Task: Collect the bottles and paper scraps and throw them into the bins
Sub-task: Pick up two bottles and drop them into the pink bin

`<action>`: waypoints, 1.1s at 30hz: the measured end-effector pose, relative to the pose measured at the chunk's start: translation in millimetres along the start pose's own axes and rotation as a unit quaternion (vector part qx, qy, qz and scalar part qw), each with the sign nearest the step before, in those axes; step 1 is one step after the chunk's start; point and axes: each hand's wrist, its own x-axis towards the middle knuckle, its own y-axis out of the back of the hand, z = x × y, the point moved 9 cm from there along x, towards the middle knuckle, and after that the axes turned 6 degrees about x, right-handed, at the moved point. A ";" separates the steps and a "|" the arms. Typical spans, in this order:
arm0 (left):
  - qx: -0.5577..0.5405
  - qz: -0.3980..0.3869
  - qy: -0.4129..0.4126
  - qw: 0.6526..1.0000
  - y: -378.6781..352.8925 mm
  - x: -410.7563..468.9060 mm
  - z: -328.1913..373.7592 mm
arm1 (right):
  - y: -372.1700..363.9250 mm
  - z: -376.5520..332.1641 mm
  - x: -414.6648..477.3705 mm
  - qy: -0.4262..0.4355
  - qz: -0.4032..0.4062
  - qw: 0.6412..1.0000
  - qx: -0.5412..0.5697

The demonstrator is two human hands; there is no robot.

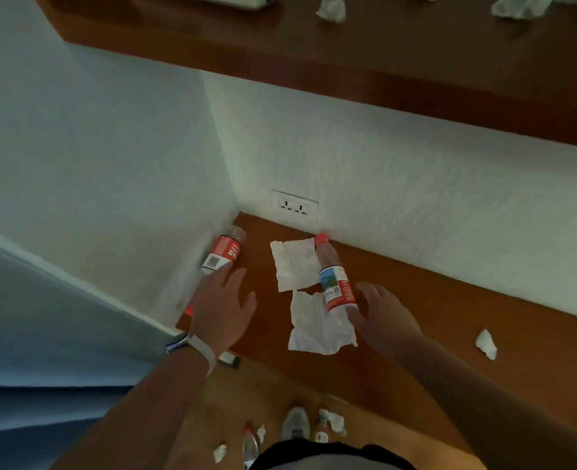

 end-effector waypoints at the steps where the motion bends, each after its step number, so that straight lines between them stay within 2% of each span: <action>1: -0.003 -0.001 0.009 1.000 -3.4 9.3 -5.2 | -4.2 0.6 6.5 -0.014 0.002 1.000 0.016; 7: -0.024 -0.021 0.066 0.997 -27.9 49.9 -37.3 | -29.3 3.0 43.9 -0.084 0.014 0.990 0.112; 12: -0.078 -0.031 0.109 0.990 -44.4 68.2 -54.4 | -50.3 8.9 64.0 -0.127 0.020 0.982 0.136; 19: -0.129 -0.087 0.151 0.976 -69.8 76.2 -66.9 | -70.8 21.4 71.8 -0.189 -0.030 0.966 0.175; 26: -0.183 -0.114 0.140 0.966 -77.4 73.9 -54.2 | -57.4 20.2 64.5 -0.171 -0.019 0.965 0.197; 33: -0.302 -0.112 0.063 0.945 -65.1 54.3 4.0 | -30.5 21.3 28.4 -0.162 0.012 0.953 0.255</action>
